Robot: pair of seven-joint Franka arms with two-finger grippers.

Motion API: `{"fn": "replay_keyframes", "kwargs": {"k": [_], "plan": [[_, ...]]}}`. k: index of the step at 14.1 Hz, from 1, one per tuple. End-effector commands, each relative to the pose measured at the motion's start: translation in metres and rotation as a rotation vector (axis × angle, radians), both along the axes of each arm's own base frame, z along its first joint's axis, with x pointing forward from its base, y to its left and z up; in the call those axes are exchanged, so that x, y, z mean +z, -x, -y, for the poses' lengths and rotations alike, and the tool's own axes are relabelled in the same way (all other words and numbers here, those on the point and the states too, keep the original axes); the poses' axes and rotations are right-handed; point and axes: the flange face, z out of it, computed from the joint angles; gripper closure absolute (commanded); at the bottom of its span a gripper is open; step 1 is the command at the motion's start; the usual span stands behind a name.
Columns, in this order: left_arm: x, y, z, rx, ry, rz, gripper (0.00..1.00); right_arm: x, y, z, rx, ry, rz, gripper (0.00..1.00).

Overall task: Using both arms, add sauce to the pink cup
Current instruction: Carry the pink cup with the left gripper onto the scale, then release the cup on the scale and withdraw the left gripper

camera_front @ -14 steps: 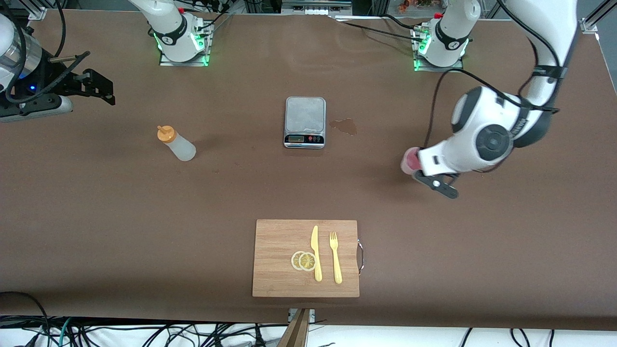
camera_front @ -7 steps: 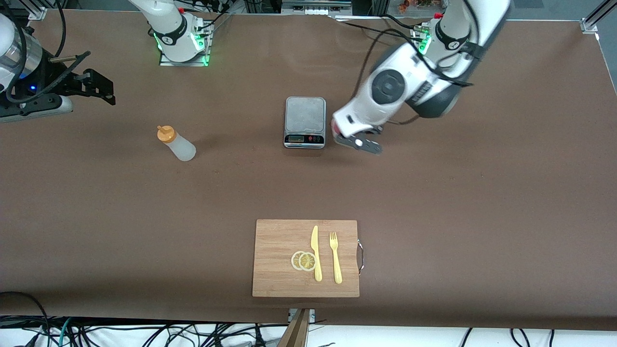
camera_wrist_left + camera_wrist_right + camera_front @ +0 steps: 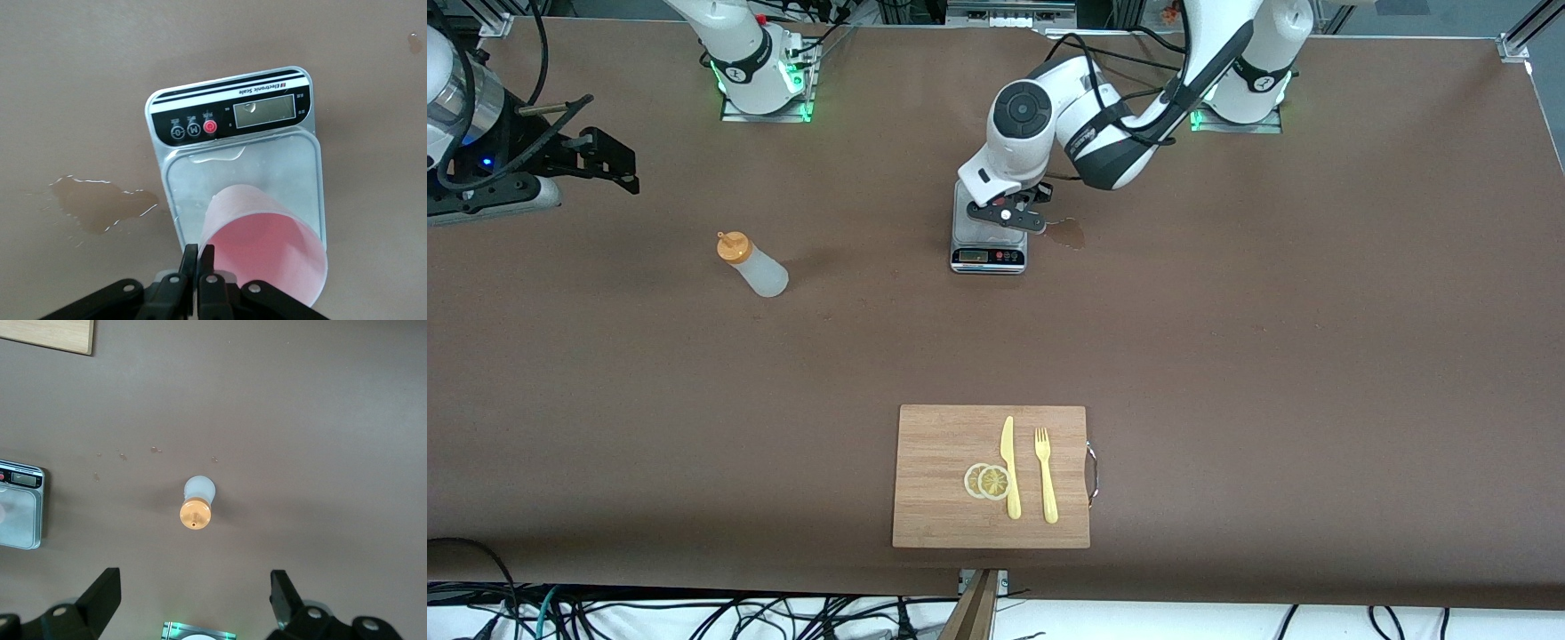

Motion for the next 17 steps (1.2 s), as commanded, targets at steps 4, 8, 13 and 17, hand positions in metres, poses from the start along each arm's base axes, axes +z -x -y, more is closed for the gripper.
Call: {"fn": "replay_keyframes", "kwargs": {"k": [4,8,13,17], "plan": [[-0.006,-0.01,0.0,0.033,0.007,0.016,0.0,0.002,-0.001,0.013,-0.011,-0.009,-0.011,0.0],[0.061,-0.032,-0.03,0.086,-0.049,0.057,0.0,-0.005,-0.001,0.021,0.116,-0.031,-0.053,0.0],[0.18,-0.097,-0.104,0.184,-0.181,-0.004,0.0,-0.006,0.002,0.003,0.163,-0.022,-0.06,0.0],[0.228,-0.163,-0.186,0.122,-0.051,-0.026,0.0,-0.007,0.006,-0.023,0.237,-0.03,-0.073,0.0]]}}
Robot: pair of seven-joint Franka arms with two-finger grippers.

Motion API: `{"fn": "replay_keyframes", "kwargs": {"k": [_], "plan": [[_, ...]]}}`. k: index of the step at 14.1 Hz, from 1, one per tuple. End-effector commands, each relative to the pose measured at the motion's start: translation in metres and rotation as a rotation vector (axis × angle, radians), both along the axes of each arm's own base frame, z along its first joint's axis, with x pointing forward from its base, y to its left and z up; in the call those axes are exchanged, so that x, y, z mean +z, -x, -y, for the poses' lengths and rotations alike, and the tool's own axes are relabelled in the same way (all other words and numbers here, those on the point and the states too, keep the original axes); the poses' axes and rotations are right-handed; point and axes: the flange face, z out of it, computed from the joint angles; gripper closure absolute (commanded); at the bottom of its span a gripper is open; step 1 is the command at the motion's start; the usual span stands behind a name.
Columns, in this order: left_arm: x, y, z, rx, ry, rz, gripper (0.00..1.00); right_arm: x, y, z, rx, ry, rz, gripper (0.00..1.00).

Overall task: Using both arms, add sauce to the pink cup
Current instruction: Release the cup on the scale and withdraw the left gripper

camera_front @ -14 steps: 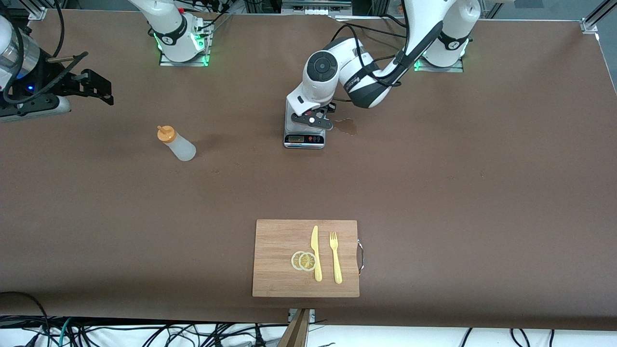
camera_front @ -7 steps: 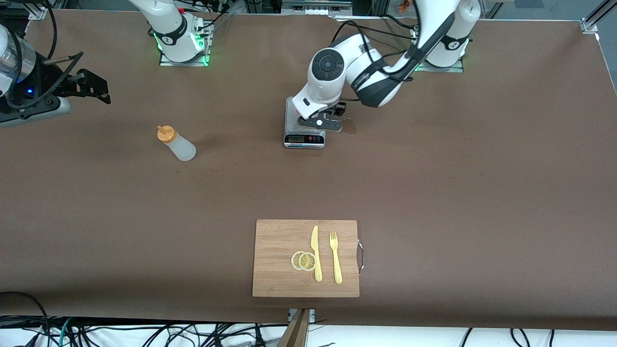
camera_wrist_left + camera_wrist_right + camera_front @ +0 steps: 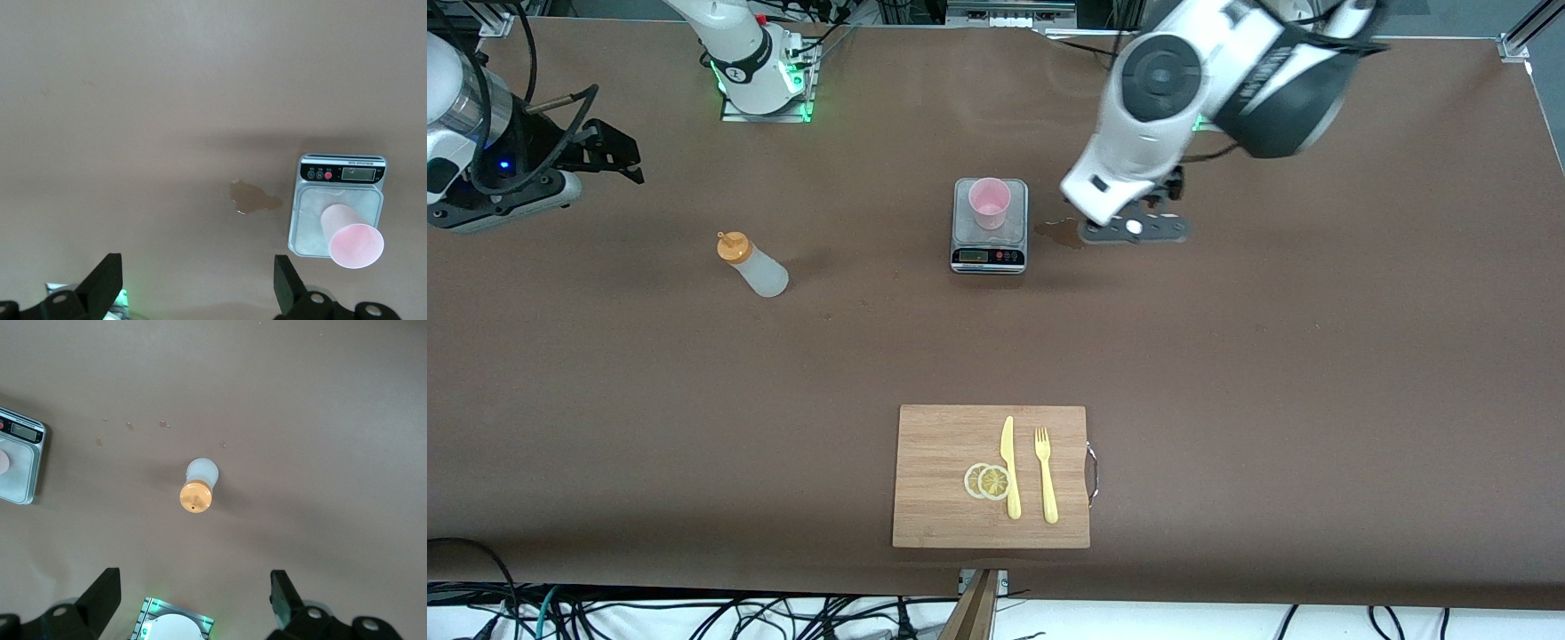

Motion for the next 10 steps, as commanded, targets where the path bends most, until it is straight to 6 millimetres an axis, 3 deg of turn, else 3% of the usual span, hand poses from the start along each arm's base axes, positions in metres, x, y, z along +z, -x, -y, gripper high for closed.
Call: {"fn": "replay_keyframes", "kwargs": {"k": [1,6,8,10], "plan": [[0.017,-0.036,-0.042,-0.051,0.104,-0.017,0.0,-0.001,0.005,-0.022,0.095,-0.021,-0.029,0.0],[0.037,-0.078,-0.155,-0.126,0.156,0.033,0.0,-0.025,0.001,-0.026,0.329,-0.176,-0.059,0.0],[0.043,-0.086,-0.185,-0.166,0.165,0.053,0.0,-0.04,-0.002,-0.005,0.419,-0.243,-0.053,0.0],[0.056,-0.081,-0.223,-0.15,0.122,0.078,0.0,-0.063,-0.005,0.029,0.499,-0.342,-0.034,0.0]]}}
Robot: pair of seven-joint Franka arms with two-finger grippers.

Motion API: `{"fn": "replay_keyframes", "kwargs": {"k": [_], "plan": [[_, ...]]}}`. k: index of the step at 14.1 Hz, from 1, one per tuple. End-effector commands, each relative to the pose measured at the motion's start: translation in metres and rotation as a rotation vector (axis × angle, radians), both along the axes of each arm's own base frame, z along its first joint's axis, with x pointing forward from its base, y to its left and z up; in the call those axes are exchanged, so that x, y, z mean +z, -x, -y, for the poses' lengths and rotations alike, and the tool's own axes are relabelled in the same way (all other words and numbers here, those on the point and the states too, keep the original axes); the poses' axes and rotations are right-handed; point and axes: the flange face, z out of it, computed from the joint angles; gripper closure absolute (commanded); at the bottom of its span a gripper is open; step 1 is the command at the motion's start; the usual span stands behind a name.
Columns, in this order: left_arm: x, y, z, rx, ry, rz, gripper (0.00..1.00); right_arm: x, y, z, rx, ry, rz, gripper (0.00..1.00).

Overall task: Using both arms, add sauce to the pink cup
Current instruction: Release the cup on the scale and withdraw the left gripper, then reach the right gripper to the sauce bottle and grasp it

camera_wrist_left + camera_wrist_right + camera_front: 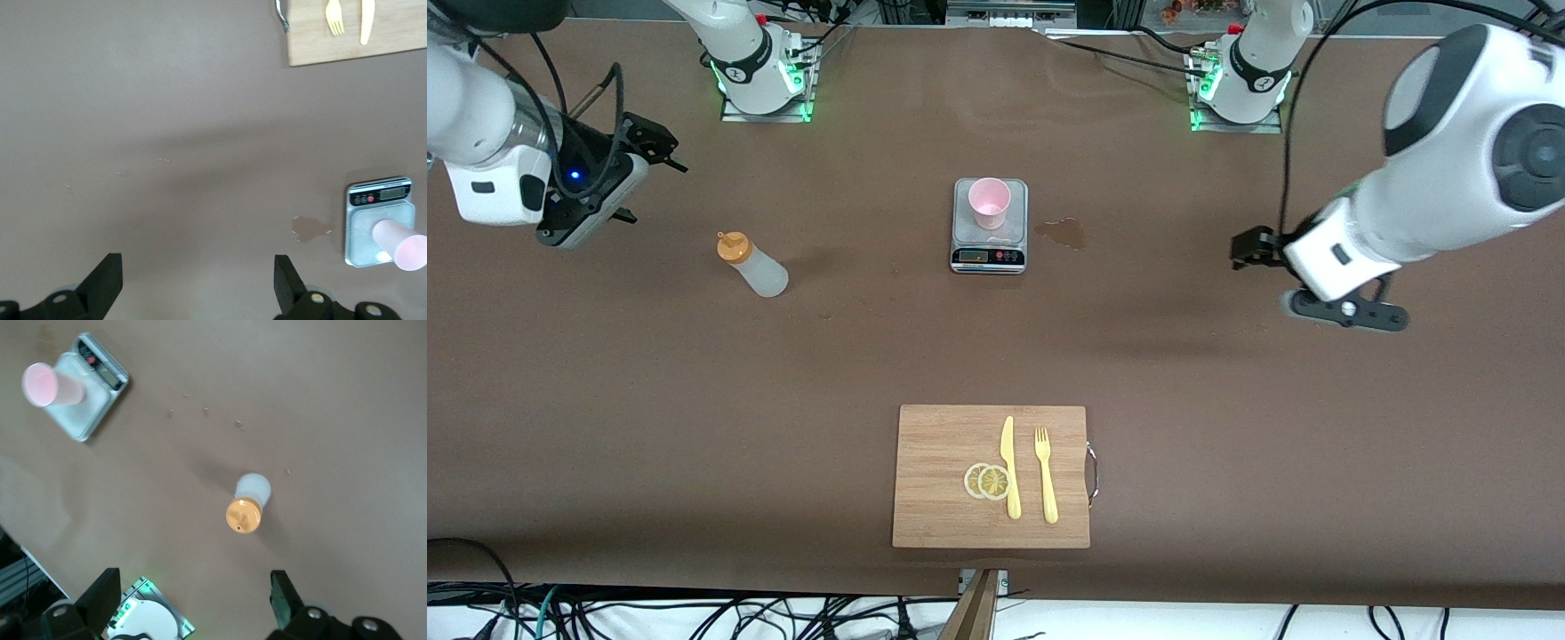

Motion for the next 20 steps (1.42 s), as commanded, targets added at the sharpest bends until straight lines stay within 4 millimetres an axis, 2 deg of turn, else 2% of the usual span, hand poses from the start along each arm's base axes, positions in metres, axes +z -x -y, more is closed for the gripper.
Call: {"fn": "replay_keyframes", "kwargs": {"k": [1,2,4,5,7,9,12,14,16,18,20], "plan": [[0.023,0.012,-0.039,-0.032,-0.035,0.027,0.0,-0.035,-0.001,0.045,0.134,-0.144,0.029,0.0],[0.022,0.015,-0.046,-0.021,-0.055,0.031,0.0,-0.051,-0.002,0.057,0.207,-0.2,0.049,0.0],[0.023,0.018,-0.064,0.027,-0.085,0.04,0.0,-0.088,-0.002,0.093,0.28,-0.321,0.066,0.0],[0.025,0.021,-0.067,0.034,-0.087,0.064,0.0,-0.11,-0.002,0.113,0.312,-0.391,0.075,0.0],[0.028,0.038,-0.079,0.043,-0.091,0.143,0.0,-0.147,0.0,0.145,0.391,-0.522,0.118,0.0],[0.023,0.053,-0.08,0.053,-0.096,0.137,0.0,-0.185,0.004,0.175,0.458,-0.638,0.177,0.0],[0.022,0.05,-0.086,0.057,-0.095,0.128,0.0,-0.249,0.01,0.207,0.564,-0.815,0.275,0.0],[0.025,0.046,-0.088,0.059,-0.094,0.133,0.0,-0.298,0.014,0.211,0.649,-0.954,0.378,0.0],[0.023,0.043,-0.089,0.062,-0.093,0.13,0.0,-0.335,0.019,0.21,0.698,-1.07,0.474,0.0],[0.023,0.043,-0.089,0.061,-0.093,0.13,0.0,-0.369,0.027,0.204,0.744,-1.162,0.543,0.0],[0.023,0.043,-0.089,0.059,-0.093,0.13,0.0,-0.393,0.036,0.207,0.701,-1.202,0.536,0.0]]}}
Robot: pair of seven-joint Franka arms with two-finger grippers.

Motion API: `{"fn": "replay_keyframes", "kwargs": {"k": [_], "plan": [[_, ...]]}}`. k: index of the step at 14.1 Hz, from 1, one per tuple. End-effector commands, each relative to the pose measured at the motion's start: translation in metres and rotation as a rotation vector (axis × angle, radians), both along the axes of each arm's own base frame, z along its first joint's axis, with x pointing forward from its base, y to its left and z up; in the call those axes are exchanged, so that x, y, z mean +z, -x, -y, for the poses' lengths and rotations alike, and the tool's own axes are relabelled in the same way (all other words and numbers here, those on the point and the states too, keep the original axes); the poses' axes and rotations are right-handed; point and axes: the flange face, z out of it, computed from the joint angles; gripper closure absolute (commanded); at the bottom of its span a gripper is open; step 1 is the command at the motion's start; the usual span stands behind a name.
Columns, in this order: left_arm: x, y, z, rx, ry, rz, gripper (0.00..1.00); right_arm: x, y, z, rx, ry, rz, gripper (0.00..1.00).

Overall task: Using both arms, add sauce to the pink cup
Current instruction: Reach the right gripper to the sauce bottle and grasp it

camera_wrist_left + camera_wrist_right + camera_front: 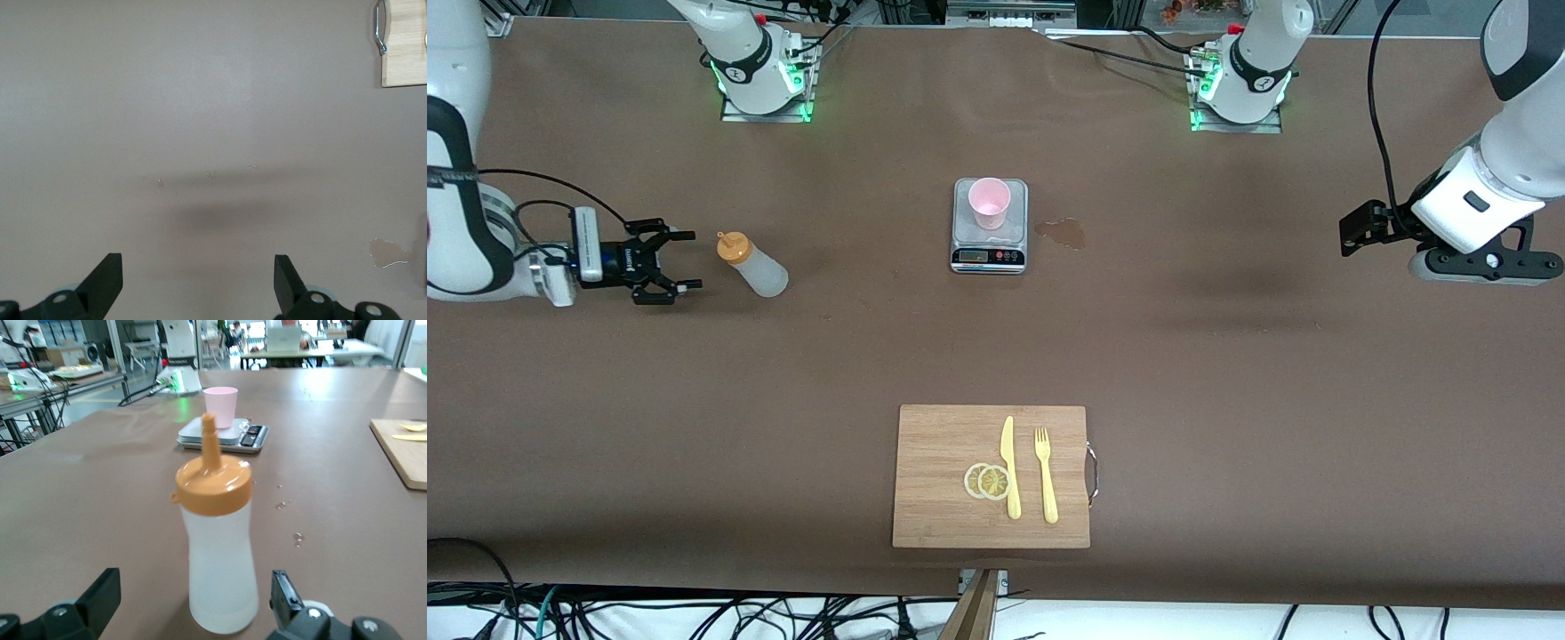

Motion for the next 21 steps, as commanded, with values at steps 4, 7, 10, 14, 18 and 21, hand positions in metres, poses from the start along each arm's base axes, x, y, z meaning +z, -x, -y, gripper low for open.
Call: {"fn": "replay_keyframes", "kwargs": {"k": [4,7,10,14,18,21], "plan": [[0.002,-0.001,0.0,-0.02,0.024,0.009,0.0,-0.042,0.008,-0.004,-0.049,-0.129,-0.035,0.0],[0.002,-0.001,0.001,-0.017,0.026,0.009,0.0,-0.056,0.01,-0.017,-0.077,-0.207,-0.053,0.0],[0.002,-0.001,0.002,-0.017,0.037,0.008,0.0,-0.053,0.007,-0.026,-0.073,-0.249,-0.031,0.0],[0.003,-0.001,0.002,-0.015,0.039,0.01,0.0,-0.05,0.004,-0.038,-0.07,-0.296,-0.013,0.0],[0.006,-0.001,0.004,-0.02,0.039,0.016,0.0,-0.058,0.004,-0.049,-0.06,-0.323,0.004,0.0],[0.007,-0.002,0.007,-0.03,0.034,0.019,0.0,-0.064,0.004,-0.058,-0.053,-0.335,0.008,0.0]]}}
